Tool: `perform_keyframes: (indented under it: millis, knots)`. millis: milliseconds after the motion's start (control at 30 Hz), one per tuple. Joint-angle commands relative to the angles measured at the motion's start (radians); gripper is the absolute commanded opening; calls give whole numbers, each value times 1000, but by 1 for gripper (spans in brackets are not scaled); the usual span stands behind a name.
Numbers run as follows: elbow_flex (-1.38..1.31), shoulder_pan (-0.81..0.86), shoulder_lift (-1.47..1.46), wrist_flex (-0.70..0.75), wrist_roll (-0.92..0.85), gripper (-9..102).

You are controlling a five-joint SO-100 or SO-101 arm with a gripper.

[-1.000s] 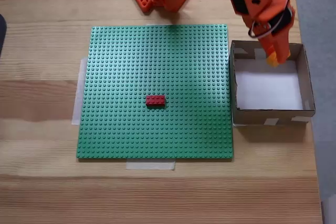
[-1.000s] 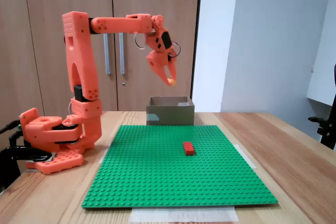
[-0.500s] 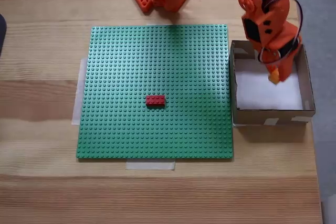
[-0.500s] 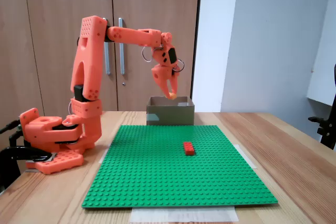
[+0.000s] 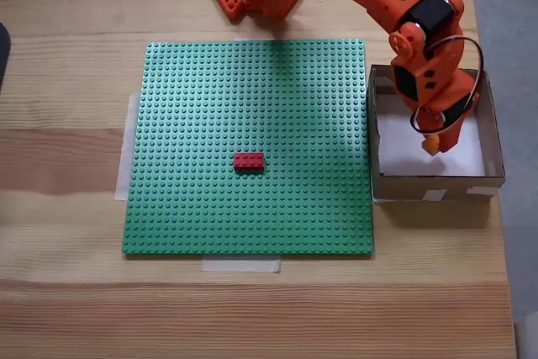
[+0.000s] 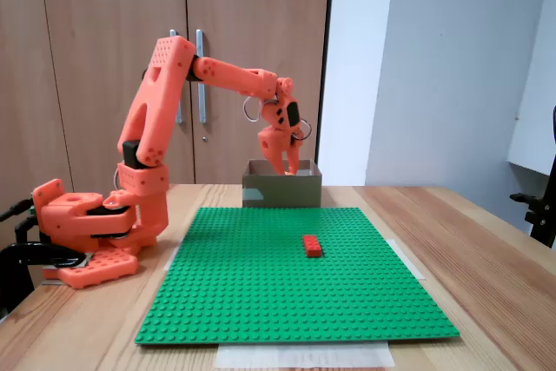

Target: Pick the yellow lego block and put it in the box.

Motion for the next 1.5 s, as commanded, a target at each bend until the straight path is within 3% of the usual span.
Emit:
perform_keyframes:
  millis: [0, 767, 1467]
  knots:
    - [-38, -6, 0, -15, 8, 2]
    - [-51, -23, -15, -11, 74, 16]
    - [-75, -20, 2, 37, 64, 16]
